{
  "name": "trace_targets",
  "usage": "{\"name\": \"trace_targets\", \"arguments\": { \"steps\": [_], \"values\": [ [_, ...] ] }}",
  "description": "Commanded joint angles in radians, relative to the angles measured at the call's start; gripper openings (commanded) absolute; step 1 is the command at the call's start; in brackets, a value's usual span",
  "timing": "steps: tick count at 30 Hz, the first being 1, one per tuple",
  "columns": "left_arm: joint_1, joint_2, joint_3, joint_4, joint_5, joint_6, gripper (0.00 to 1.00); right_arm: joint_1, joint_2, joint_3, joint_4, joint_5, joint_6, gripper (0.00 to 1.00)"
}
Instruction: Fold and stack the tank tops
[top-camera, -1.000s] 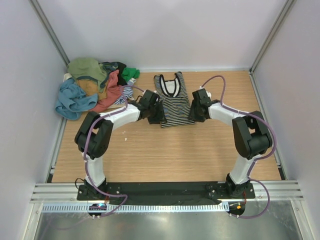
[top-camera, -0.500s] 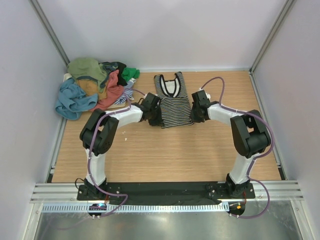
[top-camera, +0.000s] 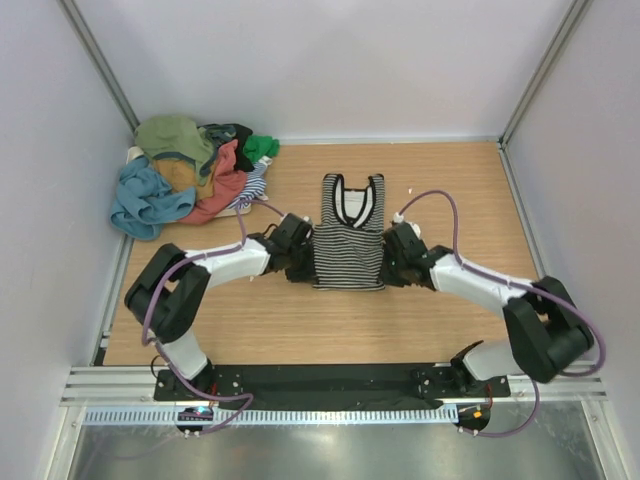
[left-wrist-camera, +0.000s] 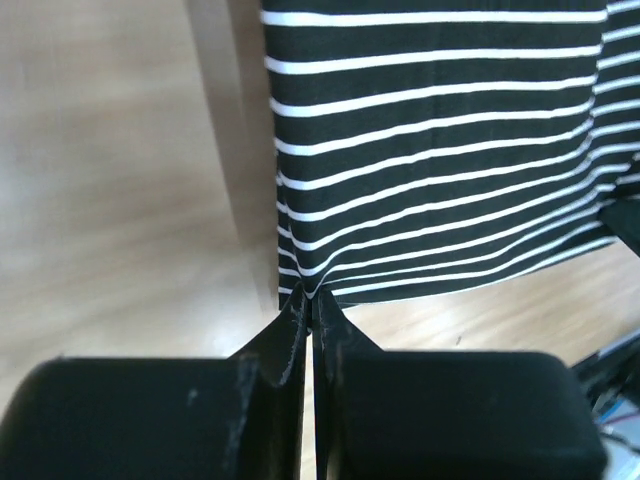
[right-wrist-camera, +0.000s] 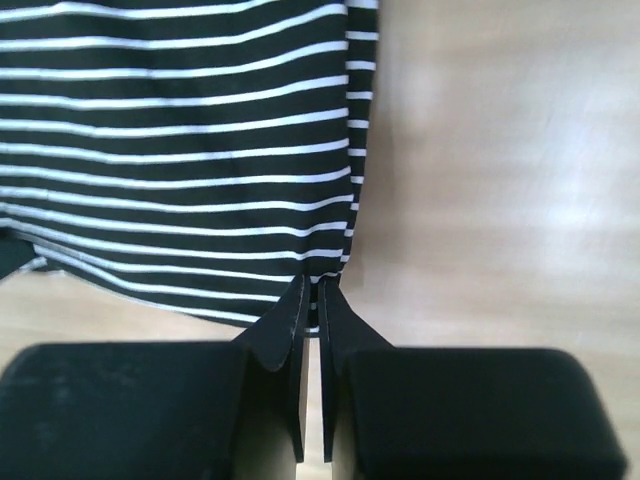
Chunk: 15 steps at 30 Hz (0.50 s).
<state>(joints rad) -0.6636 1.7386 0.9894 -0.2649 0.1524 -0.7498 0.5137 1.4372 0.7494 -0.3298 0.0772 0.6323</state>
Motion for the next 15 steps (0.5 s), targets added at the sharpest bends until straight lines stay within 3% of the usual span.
{"name": "trace_targets", "arguments": {
  "steps": [1, 4, 9, 15],
  "values": [
    [-0.011, -0.103, -0.092, -0.030, -0.020, 0.026, 0.00, 0.061, -0.171, -0.105, -0.058, 0.076, 0.092, 0.10],
    [-0.047, -0.165, -0.153, -0.030, -0.024, 0.023, 0.01, 0.089, -0.282, -0.154, -0.090, 0.096, 0.129, 0.29],
    [-0.060, -0.202, -0.208, -0.028, -0.033, 0.024, 0.01, 0.089, -0.388, -0.147, -0.071, 0.070, 0.066, 0.33],
    [-0.070, -0.214, -0.236, 0.000, -0.033, 0.033, 0.01, 0.091, -0.292, -0.064, 0.129, -0.189, 0.000, 0.34]
  ]
}}
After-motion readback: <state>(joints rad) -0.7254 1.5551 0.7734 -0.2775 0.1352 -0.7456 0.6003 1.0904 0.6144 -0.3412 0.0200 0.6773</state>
